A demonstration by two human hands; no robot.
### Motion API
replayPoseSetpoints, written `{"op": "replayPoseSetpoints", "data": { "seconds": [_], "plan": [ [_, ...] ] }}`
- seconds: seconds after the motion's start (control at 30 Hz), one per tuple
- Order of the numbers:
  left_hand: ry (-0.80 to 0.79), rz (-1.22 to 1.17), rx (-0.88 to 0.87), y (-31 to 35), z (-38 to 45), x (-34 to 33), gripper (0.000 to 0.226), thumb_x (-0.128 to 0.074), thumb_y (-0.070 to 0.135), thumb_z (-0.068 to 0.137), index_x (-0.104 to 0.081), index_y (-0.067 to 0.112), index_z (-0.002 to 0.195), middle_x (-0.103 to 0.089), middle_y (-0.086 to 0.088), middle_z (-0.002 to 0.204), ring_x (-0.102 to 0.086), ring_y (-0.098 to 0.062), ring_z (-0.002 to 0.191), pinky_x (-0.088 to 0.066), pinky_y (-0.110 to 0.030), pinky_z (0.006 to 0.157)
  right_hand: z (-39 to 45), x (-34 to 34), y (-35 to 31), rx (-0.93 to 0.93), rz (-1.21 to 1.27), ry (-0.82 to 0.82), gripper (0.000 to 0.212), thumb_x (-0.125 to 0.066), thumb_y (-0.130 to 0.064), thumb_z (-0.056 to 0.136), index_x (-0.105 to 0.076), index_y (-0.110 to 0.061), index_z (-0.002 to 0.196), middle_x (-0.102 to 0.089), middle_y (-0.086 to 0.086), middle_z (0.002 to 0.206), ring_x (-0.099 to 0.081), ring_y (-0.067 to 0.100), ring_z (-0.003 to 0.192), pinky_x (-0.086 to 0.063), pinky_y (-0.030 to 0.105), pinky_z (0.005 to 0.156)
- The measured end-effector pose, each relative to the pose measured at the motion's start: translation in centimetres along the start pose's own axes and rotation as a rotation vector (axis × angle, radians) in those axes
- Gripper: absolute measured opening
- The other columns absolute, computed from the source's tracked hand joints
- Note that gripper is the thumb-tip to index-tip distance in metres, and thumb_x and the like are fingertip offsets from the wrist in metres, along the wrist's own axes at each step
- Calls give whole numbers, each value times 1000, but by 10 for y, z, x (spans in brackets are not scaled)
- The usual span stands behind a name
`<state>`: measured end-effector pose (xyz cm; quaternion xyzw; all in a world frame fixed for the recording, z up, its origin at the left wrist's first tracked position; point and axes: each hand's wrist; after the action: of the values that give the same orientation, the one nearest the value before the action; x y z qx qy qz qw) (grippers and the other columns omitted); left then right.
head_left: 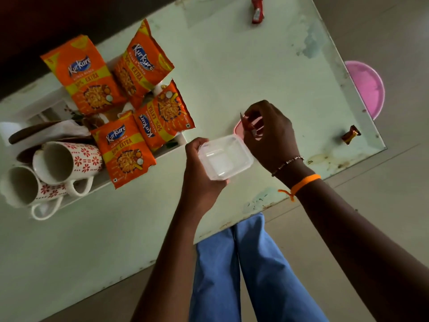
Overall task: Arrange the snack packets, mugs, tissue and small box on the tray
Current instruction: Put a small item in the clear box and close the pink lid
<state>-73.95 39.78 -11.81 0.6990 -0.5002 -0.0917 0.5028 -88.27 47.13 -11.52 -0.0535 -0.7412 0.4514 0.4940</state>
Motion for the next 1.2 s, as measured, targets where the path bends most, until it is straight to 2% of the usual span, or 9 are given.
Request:
{"op": "replayPoseSetpoints", "data": {
  "seconds": [0.17,0.27,0.37,0.43,0.57,0.73,0.93,1.1,1.2],
  "plan": [
    [-5,-23,-112,27,22,-23,88,-81,-3,55,-31,14,125,-43,0,125,-44,-10,115,-40,2,80,-15,28,3,-15,100,-29,26,-65,-10,77,-56,-7,101,-63,6,95,-58,17,75,-50,25,68],
    [-36,-22,-191,37,33,-35,87,-81,-5,54,-32,11,124,-45,-1,124,-47,-11,115,-38,2,82,-13,45,29,-103,60,98,29,-64,-9,76,-56,-6,104,-62,10,100,-58,21,79,-52,33,69],
    [-77,5,-229,44,41,-43,85,-81,-4,52,-33,11,121,-46,3,118,-50,-11,109,-37,1,81,-9,62,73,-335,-68,300,31,-61,-8,74,-57,-7,105,-58,14,108,-55,30,92,-48,45,83],
    [-99,19,-234,48,44,-51,86,-83,2,52,-33,14,120,-47,5,117,-51,-9,105,-38,1,78,-6,72,105,-535,-174,379,34,-58,-11,74,-57,-11,108,-52,16,116,-49,35,105,-32,34,97],
    [-117,61,-231,54,46,-65,85,-86,11,54,-33,19,120,-48,7,118,-52,-6,101,-39,0,74,-5,76,147,-813,-230,374,28,-53,-12,78,-56,-15,107,-42,18,126,-40,36,117,-23,26,85],
    [-132,126,-235,56,51,-77,87,-86,8,53,-31,23,120,-47,10,119,-52,-13,107,-43,-17,82,3,78,150,-688,-151,248,25,-49,4,78,-64,-2,97,-55,23,114,-57,33,100,-39,25,83],
    [-86,96,-234,58,60,-79,82,-85,13,56,-33,21,119,-45,11,116,-51,-12,108,-39,-2,78,24,81,81,-322,146,324,17,-56,4,76,-62,-1,91,-54,8,93,-56,18,69,-48,14,61],
    [-51,65,-219,62,74,-73,82,-81,3,57,-33,17,122,-43,7,120,-49,-14,115,-46,-24,90,35,58,33,-168,187,55,17,-65,-6,80,-60,-5,97,-56,10,101,-58,13,71,-47,13,56],
    [-24,48,-206,63,86,-65,86,-83,-1,55,-33,17,122,-41,10,119,-46,6,107,-44,-6,85,56,49,28,-131,182,44,16,-64,-3,80,-61,-3,95,-60,12,102,-57,13,70,-44,6,61]
  ]
}}
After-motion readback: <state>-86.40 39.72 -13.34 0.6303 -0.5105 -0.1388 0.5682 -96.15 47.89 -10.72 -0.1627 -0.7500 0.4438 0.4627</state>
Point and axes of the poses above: each hand's wrist, its own z-axis towards the middle knuckle, its own x-axis out of the back of the hand, y = z × x
